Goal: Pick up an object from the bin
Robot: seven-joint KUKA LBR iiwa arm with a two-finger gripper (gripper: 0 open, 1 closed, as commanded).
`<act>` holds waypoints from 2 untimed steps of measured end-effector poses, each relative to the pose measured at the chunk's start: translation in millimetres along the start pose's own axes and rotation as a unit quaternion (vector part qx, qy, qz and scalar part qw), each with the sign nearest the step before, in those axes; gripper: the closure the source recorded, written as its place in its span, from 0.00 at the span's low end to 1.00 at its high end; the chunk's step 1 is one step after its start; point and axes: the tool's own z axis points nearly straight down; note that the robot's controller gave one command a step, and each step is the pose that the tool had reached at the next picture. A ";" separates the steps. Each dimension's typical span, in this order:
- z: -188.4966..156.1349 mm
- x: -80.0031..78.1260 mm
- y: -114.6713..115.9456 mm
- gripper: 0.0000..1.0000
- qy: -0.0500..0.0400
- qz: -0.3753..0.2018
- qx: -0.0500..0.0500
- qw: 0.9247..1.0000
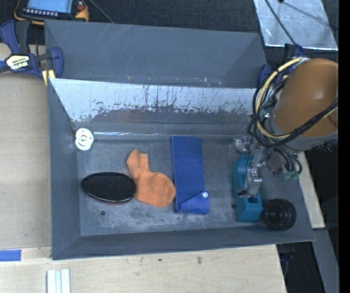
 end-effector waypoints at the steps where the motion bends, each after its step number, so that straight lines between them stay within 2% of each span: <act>1: -4.8 -1.7 0.4 0.00 -0.004 -0.002 0.001 1.000; 2: 44.1 3.6 37.3 0.00 -0.005 -0.063 0.001 0.998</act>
Offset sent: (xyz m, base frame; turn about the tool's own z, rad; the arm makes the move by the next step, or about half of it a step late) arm -0.0106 0.0747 -0.0932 -0.2499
